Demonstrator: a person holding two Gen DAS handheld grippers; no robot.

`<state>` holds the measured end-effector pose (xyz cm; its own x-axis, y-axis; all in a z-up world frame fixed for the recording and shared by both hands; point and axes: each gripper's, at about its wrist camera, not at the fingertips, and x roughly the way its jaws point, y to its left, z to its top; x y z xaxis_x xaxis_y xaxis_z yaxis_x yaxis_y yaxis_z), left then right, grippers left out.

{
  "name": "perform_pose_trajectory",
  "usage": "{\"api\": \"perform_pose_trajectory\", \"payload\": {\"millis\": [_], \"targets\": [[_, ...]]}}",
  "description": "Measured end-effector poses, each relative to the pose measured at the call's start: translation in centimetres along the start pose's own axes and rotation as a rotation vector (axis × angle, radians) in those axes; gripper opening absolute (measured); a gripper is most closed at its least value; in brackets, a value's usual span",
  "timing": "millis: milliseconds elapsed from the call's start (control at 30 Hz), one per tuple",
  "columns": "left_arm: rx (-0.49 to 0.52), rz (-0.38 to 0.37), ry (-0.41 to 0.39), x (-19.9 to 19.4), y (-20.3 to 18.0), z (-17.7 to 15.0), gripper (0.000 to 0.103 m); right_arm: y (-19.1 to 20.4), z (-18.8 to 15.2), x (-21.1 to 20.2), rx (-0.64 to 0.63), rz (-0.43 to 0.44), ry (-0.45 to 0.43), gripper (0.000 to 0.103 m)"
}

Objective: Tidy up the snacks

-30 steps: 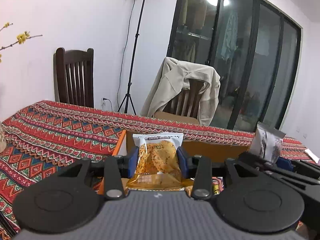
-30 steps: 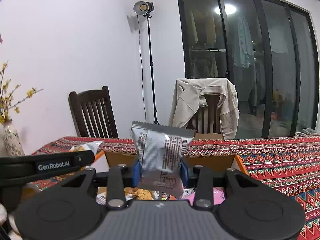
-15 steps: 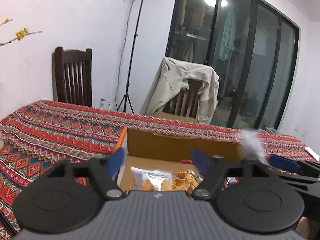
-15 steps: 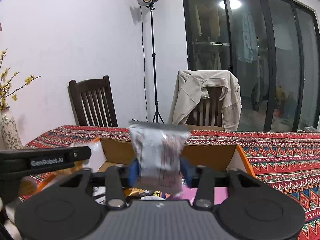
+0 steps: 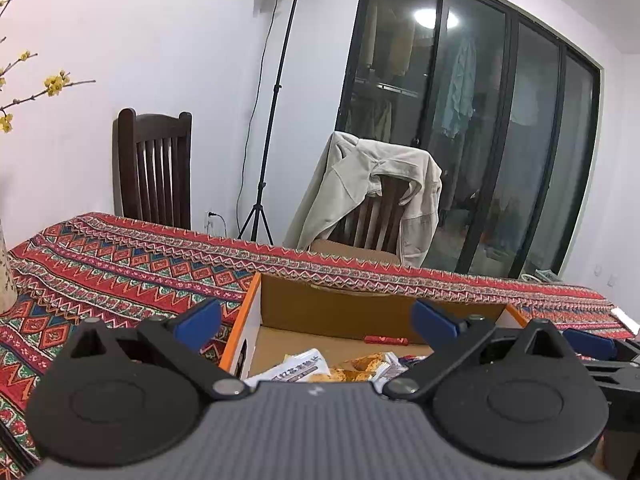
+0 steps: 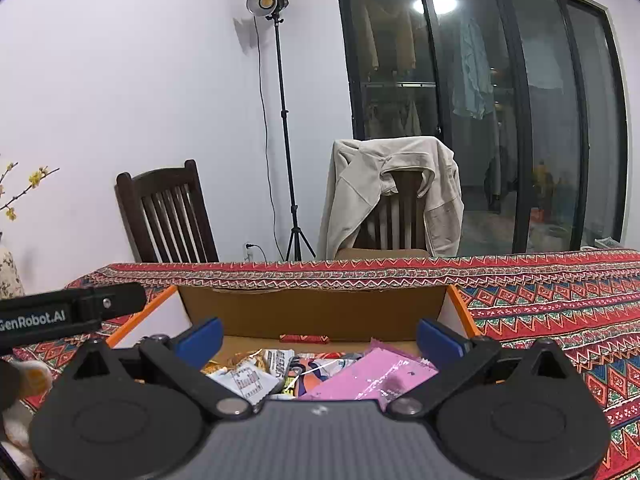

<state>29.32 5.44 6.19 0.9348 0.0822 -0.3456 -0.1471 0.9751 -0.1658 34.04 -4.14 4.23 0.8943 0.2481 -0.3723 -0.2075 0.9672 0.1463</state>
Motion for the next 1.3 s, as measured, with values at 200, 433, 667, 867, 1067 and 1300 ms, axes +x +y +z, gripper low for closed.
{"api": "perform_pose_trajectory", "payload": {"millis": [200,433,667,867,1067,1300], "targets": [[0.010,0.005,-0.075,-3.5,-0.3,1.2,0.103,-0.4,0.7,-1.8,0.018,-0.009,-0.001,0.103],[0.065,-0.014,-0.086,-8.0,-0.4,1.2,0.103,-1.4,0.4,-6.6,0.020,-0.020,-0.022,0.103],[0.102,-0.045,-0.062,-12.1,0.2,-0.9,0.103,-2.2,-0.3,-11.5,0.025,-0.003,-0.043,0.103],[0.112,-0.066,-0.022,-14.4,1.1,-3.8,0.103,-1.8,-2.4,-14.8,-0.016,0.010,-0.036,0.103],[0.094,-0.048,0.025,-15.2,2.4,-6.8,0.103,-1.9,-6.0,-16.8,-0.001,0.023,0.000,0.103],[0.115,-0.070,0.075,-15.8,2.6,-9.4,0.103,-1.8,-8.8,-17.2,0.001,0.032,0.046,0.103]]}}
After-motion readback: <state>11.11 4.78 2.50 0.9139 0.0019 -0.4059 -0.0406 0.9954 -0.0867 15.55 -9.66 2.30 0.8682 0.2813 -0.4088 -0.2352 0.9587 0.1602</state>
